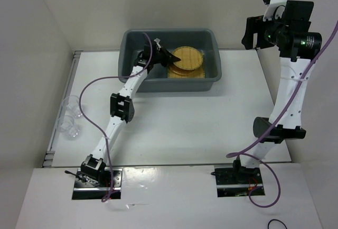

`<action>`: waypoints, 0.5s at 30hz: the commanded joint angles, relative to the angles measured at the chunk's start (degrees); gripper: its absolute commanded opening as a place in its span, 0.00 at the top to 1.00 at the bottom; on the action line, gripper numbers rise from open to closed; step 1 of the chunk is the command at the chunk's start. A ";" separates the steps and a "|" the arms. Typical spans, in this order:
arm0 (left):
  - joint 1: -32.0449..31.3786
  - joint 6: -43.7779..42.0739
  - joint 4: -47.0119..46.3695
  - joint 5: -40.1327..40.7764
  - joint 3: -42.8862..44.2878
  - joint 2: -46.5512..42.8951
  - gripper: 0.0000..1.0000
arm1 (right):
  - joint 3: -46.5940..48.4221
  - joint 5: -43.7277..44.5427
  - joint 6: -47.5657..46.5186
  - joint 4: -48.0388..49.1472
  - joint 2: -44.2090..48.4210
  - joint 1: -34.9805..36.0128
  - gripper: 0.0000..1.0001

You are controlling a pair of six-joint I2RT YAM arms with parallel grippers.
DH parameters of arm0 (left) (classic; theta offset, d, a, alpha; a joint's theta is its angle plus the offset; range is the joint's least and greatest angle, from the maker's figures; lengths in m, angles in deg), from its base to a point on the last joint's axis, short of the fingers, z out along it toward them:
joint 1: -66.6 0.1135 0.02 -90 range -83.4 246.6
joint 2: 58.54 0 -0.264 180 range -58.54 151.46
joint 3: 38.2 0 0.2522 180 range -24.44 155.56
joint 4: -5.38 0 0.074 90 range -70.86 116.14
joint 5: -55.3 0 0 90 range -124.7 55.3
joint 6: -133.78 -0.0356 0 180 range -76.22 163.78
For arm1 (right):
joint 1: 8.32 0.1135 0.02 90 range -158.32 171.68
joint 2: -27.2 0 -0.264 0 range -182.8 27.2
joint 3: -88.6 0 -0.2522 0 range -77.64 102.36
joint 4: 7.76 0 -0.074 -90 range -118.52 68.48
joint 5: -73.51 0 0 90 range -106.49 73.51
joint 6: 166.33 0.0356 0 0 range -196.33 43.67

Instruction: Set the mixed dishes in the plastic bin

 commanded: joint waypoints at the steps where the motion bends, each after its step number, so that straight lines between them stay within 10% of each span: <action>1: 2.19 4.19 -8.12 1.67 2.03 2.73 1.00 | -2.48 0.85 -0.85 1.25 2.39 -0.31 0.16; 7: 3.43 4.20 -8.13 2.99 2.03 3.34 1.00 | -3.81 1.38 -0.85 1.25 3.62 -0.83 0.16; 15: 3.43 2.35 -5.31 2.99 2.03 2.81 0.64 | -3.81 0.85 -0.85 1.25 3.62 -0.84 0.16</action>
